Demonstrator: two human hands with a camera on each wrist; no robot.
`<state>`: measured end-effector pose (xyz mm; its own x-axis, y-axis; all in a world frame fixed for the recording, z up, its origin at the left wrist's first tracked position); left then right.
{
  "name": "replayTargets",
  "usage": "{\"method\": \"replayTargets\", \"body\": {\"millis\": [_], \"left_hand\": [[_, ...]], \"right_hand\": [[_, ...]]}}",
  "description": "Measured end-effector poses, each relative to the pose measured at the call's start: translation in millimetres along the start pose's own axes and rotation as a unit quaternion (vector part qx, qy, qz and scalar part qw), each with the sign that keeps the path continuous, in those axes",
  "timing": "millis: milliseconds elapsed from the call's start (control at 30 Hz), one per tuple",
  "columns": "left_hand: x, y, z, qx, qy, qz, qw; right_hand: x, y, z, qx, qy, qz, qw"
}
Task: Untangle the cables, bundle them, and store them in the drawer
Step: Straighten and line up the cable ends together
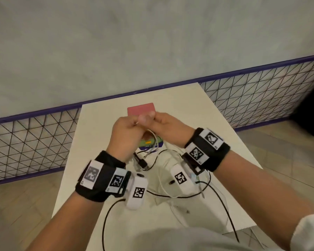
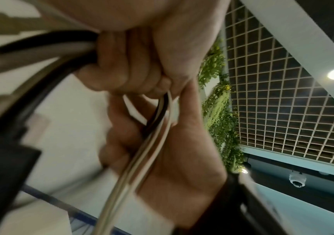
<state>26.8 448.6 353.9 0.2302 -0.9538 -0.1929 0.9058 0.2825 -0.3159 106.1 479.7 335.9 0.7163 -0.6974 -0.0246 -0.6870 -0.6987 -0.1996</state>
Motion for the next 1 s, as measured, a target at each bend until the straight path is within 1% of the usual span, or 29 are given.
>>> {"method": "replayTargets", "body": {"millis": [33, 67, 133, 167, 267, 333, 400, 500, 567, 667, 733, 800, 867, 900, 967, 1000], "left_hand": [[1, -2, 4, -0.02, 0.012, -0.005, 1.0], [1, -12, 5, -0.027, 0.013, 0.007, 1.0], [-2, -36, 0, -0.028, 0.009, 0.047, 0.998], [-2, -46, -5, -0.029, 0.007, 0.062, 0.998], [-2, -59, -23, -0.03, -0.007, 0.082, 0.996], [-4, -70, -41, 0.017, -0.048, 0.108, 0.993], [-5, -86, -58, 0.073, -0.085, 0.144, 0.983], [-1, -103, -86, 0.085, -0.133, 0.174, 0.972], [6, -104, -111, 0.081, -0.159, 0.174, 0.968], [20, -98, -153, 0.075, -0.196, 0.156, 0.965], [29, -91, -177, 0.057, -0.231, 0.134, 0.962], [36, -86, -191, 0.036, -0.25, 0.107, 0.962], [37, -82, -199, -0.011, -0.24, 0.062, 0.969], [36, -82, -199, -0.053, -0.215, 0.04, 0.974], [30, -85, -184, -0.175, -0.143, 0.028, 0.974], [24, -84, -166, -0.226, -0.087, 0.034, 0.97]], "right_hand": [[1, 6, 7, -0.02, 0.015, -0.023, 0.999], [2, 7, 17, -0.045, 0.038, -0.044, 0.997], [7, 1, 44, -0.087, 0.089, -0.079, 0.989], [9, -2, 54, -0.096, 0.104, -0.094, 0.985], [13, -8, 66, -0.089, 0.107, -0.14, 0.98], [14, -15, 70, -0.071, 0.108, -0.144, 0.981], [17, -29, 75, -0.068, 0.12, -0.129, 0.982], [21, -46, 82, -0.055, 0.152, -0.113, 0.98], [20, -46, 78, -0.027, 0.157, -0.112, 0.981], [12, -38, 66, 0.023, 0.146, -0.106, 0.983], [9, -28, 58, 0.04, 0.135, -0.125, 0.982], [7, -19, 54, 0.061, 0.136, -0.146, 0.978], [7, -11, 52, 0.074, 0.142, -0.16, 0.974], [6, -7, 51, 0.083, 0.143, -0.165, 0.972], [5, 2, 50, 0.124, 0.137, -0.178, 0.967], [4, 7, 51, 0.15, 0.133, -0.186, 0.962]]}}
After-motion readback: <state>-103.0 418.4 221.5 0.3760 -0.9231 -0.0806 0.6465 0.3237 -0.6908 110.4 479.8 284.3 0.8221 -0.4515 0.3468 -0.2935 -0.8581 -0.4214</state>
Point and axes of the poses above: each hand's wrist, its own x-axis away from the middle knuckle, its own y-axis out of the palm, z = x × y, the point moved 9 cm from there along -x, towards the middle knuckle, and after that the axes turned 2 degrees about y, right-handed, at the moved point
